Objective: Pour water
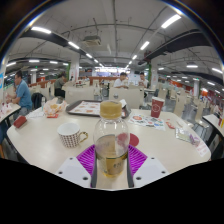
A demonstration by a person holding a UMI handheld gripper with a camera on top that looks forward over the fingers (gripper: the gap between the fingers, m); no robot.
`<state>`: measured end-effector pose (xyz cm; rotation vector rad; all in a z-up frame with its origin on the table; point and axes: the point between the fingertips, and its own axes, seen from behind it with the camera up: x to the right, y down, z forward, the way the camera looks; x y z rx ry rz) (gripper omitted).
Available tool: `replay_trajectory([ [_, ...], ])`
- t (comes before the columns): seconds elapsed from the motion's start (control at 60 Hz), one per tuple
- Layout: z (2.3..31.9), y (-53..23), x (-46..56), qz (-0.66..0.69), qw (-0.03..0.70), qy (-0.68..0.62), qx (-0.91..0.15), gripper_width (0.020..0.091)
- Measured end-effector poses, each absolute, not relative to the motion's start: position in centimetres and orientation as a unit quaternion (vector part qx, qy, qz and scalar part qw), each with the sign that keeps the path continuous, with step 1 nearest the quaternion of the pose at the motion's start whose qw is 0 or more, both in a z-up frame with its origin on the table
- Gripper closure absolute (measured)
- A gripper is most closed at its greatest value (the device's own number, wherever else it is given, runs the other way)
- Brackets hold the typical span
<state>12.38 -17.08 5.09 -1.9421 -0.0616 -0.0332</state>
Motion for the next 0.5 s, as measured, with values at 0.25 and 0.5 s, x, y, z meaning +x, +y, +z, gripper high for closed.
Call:
replay_trajectory([
  [0.25, 7.8, -16.4, 12.2, -0.064, 0.556, -0.064, -0.826, 0.0691],
  [0.5, 15.1, -11.4, 15.3, -0.263, 0.532, -0.182, -0.784, 0.0691],
])
